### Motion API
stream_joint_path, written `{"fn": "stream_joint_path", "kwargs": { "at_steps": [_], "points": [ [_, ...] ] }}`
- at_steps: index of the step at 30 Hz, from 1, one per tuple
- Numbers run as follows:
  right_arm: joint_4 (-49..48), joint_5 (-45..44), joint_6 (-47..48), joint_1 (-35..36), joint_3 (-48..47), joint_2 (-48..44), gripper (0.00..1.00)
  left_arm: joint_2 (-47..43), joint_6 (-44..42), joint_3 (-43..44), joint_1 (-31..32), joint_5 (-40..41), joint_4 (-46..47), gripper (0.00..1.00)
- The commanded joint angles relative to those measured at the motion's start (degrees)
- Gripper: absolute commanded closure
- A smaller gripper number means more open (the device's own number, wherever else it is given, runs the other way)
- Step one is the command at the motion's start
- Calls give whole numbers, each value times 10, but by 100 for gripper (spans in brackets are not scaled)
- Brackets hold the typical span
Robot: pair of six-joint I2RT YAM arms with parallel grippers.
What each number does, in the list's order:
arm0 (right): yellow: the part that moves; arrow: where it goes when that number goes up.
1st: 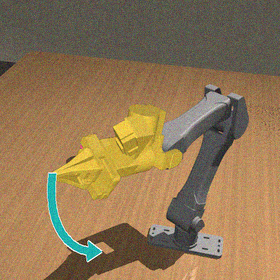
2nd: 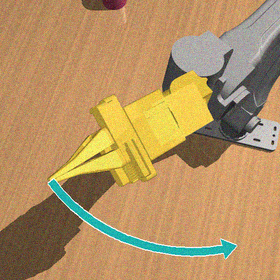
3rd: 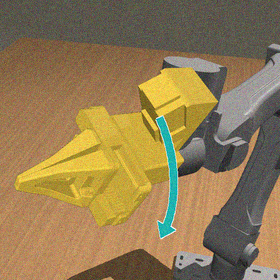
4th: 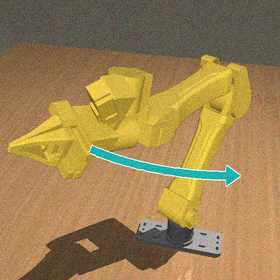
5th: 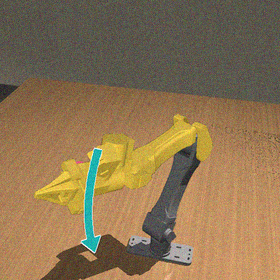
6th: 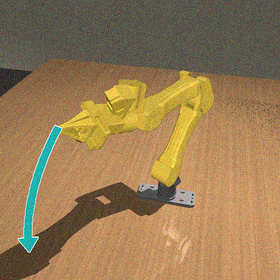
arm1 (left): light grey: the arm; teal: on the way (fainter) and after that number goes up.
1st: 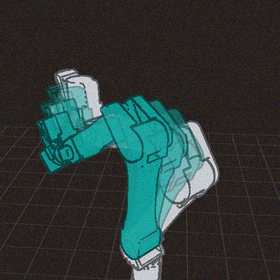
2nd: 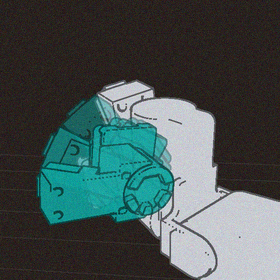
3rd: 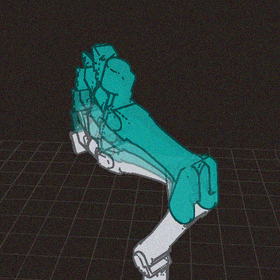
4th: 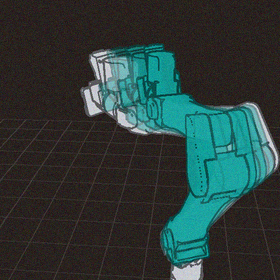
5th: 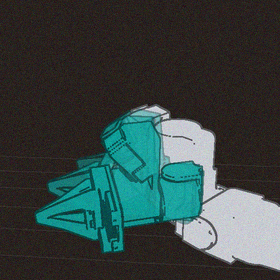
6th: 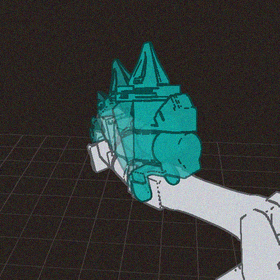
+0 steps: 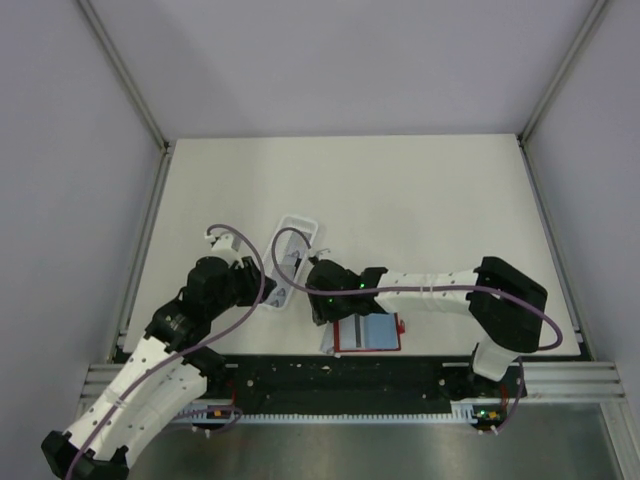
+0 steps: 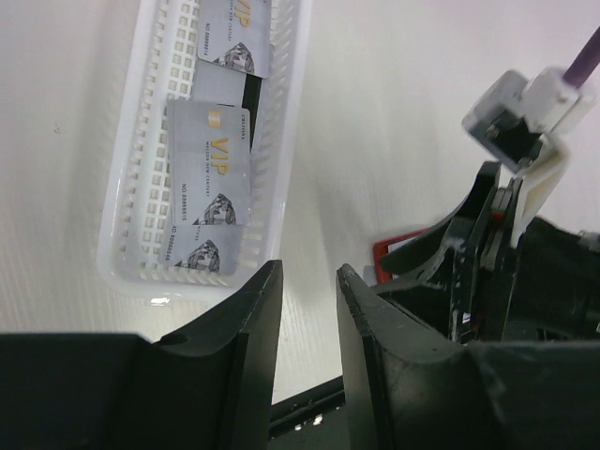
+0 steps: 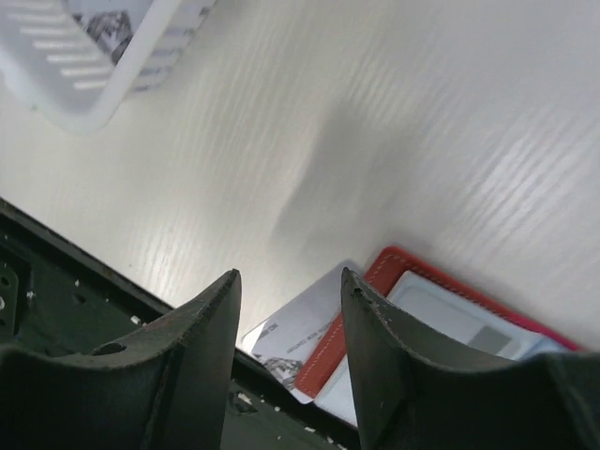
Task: Put the credit cards into the card holder
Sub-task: Move the credit card to the corner of the board.
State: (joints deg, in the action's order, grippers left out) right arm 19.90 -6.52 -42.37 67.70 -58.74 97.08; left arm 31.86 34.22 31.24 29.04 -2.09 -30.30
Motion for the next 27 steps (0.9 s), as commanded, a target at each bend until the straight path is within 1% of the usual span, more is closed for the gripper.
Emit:
{"fn": "stream_joint_path", "kwargs": {
  "at_steps": [1, 9, 16, 18, 20, 27],
  "points": [
    [-40, -5, 34, -37, 13, -32, 53, -10, 1, 1, -1, 3, 2, 64],
    [-65, 15, 57, -47, 17, -15, 53, -13, 2, 0, -1, 8, -1, 64],
    [-99, 49, 60, -48, 34, -12, 56, -9, 2, -1, -2, 4, 3, 64],
    [-100, 61, 58, -47, 35, -6, 60, -7, 2, -1, -1, 2, 4, 64],
    [-96, 63, 55, -48, 38, -3, 62, -7, 3, -1, -2, 0, 3, 64],
    [-61, 43, 43, -47, 44, 0, 62, -7, 4, -7, -1, -1, 7, 64]
  ]
}}
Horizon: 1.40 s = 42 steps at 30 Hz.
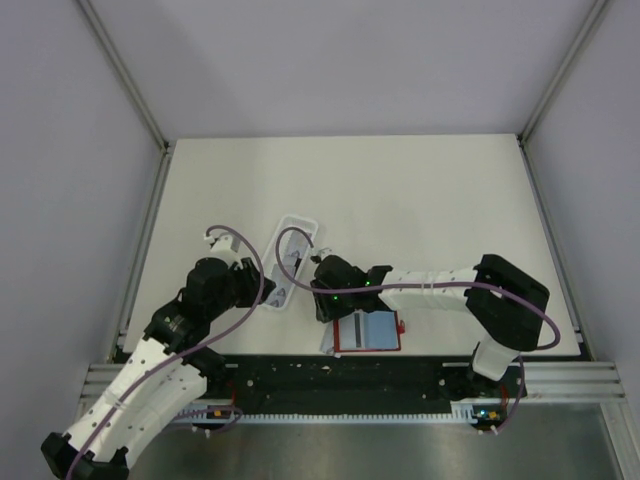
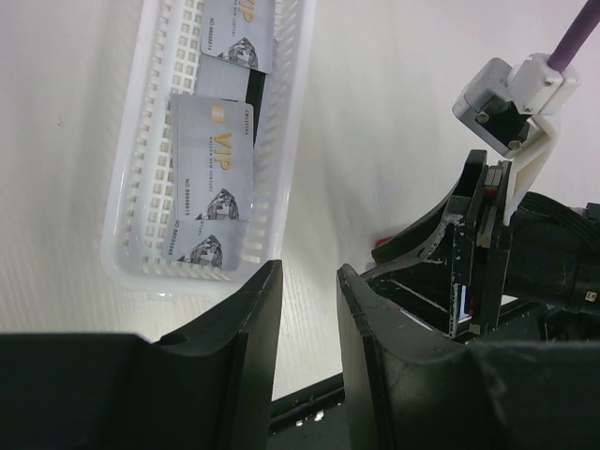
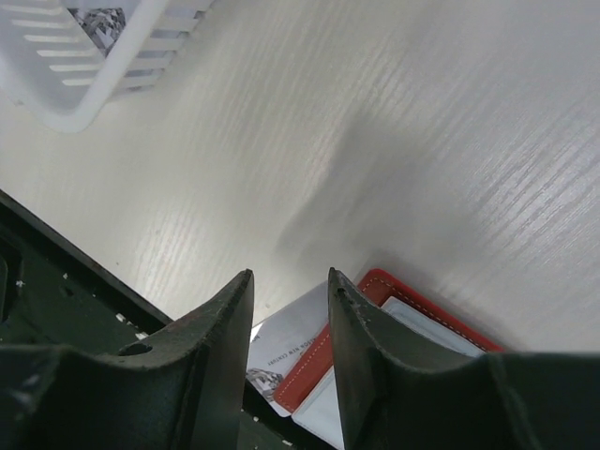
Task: Put the credit cards into the card holder
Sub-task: Move the credit card to the corner of the board.
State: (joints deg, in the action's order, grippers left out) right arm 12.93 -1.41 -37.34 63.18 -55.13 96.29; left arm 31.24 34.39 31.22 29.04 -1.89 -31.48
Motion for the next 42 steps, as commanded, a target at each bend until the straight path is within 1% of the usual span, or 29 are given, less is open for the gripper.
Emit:
{"fn": "stream_joint_path", "kwargs": {
  "at_steps": [1, 9, 16, 18, 22, 30, 34, 37, 39, 42],
  "points": [
    [13, -8, -8, -2, 7, 11, 62, 0, 2, -6, -1, -2, 20, 64],
    [32, -3, -5, -2, 5, 31, 62, 4, 2, -4, -1, -6, 24, 64],
    [40, 12, -7, -1, 14, 23, 62, 4, 1, -5, -2, -7, 23, 64],
    [40, 34, -6, -1, 17, 23, 63, 5, 1, -5, -2, -7, 25, 64],
    [40, 47, -5, 7, 18, 22, 64, 6, 1, -3, -2, -7, 25, 64],
    [40, 57, -17, 21, 26, 2, 65, 6, 1, -1, -1, -8, 25, 64],
    [3, 42, -11, 20, 25, -33, 62, 5, 2, -1, -1, -11, 26, 64],
    [-60, 33, -11, 20, 24, -62, 59, 0, 3, 3, -1, -18, 27, 65],
    [-124, 42, -13, 20, 29, -83, 57, -7, 4, 7, -2, -21, 23, 66],
    [-165, 41, -27, 27, 46, -121, 57, -15, 0, 14, -1, -35, 20, 65]
  ]
}}
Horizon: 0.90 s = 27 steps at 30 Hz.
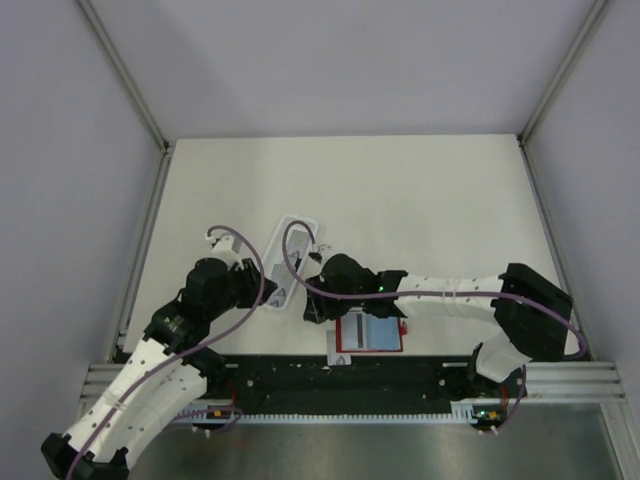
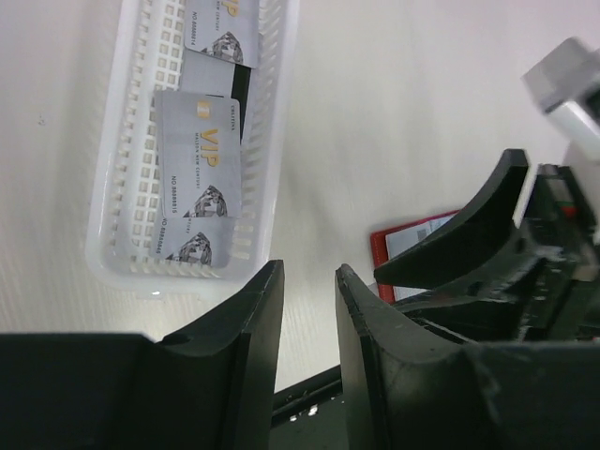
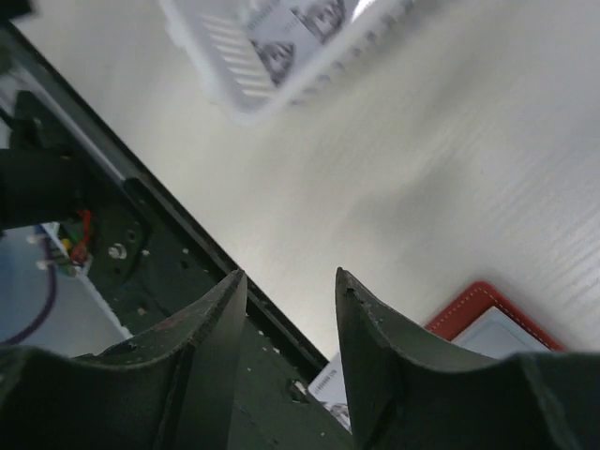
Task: Put the credit cards into the card holder
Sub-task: Move the credit card to the corner of the board, then pick up the credit card at the corner of the board.
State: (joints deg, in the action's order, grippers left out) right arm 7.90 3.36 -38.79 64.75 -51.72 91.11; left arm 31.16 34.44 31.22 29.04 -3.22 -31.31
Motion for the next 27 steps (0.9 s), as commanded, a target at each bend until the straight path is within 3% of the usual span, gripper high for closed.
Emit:
{"fn": "stream_joint_path", "kwargs": {
  "at_steps": [1, 7, 14, 22, 27],
  "points": [
    [-116, -18, -16, 18, 22, -88, 57, -17, -2, 16, 0, -27, 17, 65],
    [-59, -108, -101, 71, 141, -221, 57, -11, 3, 8, 30, -24, 17, 66],
    [2, -179, -250, 136, 262, -362, 57, 20, 50, 9, 204, 122, 21, 66],
    [-23, -190, -334, 173, 319, -368, 57, 80, 129, -55, 355, 167, 119, 66],
    [-67, -206, -378, 173, 362, -365, 57, 144, 150, -81, 400, 169, 191, 66]
  ]
}}
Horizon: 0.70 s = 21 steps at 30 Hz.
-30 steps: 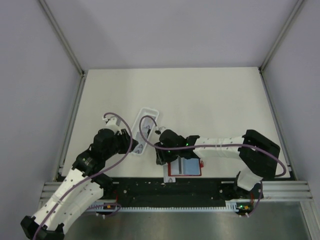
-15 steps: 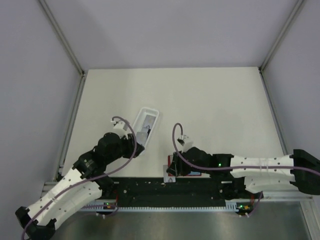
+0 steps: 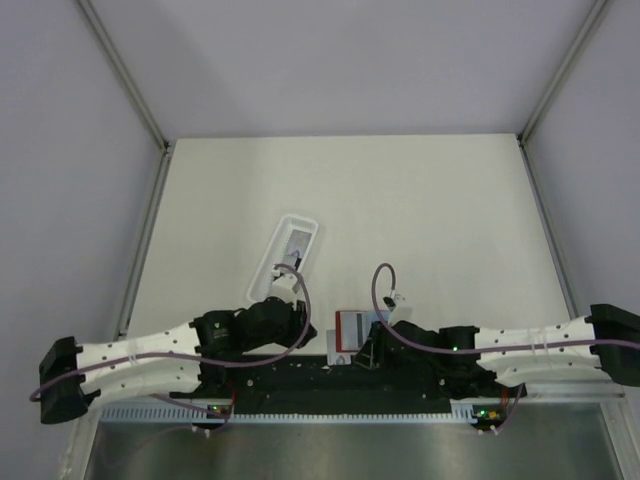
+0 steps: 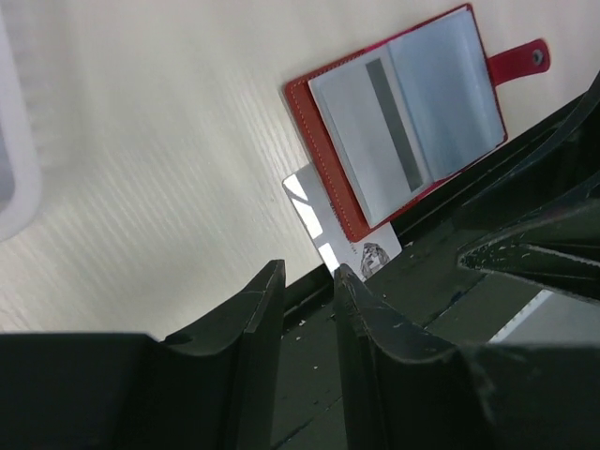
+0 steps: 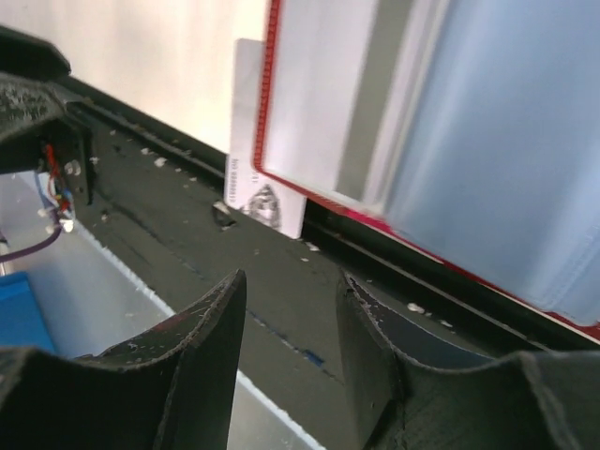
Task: Put the credit cards into the card holder
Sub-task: Pick up the credit card at the corner of the board.
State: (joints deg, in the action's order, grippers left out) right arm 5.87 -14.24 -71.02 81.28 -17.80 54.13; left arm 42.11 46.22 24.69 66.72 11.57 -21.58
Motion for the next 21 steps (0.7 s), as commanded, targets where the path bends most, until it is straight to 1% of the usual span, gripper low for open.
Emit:
{"fn": "stream_joint_path", "kwargs": {
  "at_steps": [1, 2, 8, 12, 16, 20, 21],
  "points": [
    [-53, -29, -61, 7, 30, 5, 56, 45, 34, -19, 24, 21, 107, 66],
    [-53, -29, -66, 8, 37, 6, 56, 53, 35, -23, 26, 18, 116, 66],
    [-139, -17, -89, 6, 82, 11, 56, 106, 38, -39, 30, -2, 168, 66],
    [-192, -2, -99, 3, 107, 26, 57, 128, 51, -55, 34, -13, 197, 70],
    [-254, 19, -99, -5, 116, 74, 58, 141, 62, -68, 39, -18, 211, 75],
    [-325, 40, -104, -11, 121, 137, 61, 157, 66, -75, 46, -19, 211, 78],
    [-346, 43, -107, -12, 123, 154, 62, 161, 67, -75, 47, -20, 229, 78]
  ]
}}
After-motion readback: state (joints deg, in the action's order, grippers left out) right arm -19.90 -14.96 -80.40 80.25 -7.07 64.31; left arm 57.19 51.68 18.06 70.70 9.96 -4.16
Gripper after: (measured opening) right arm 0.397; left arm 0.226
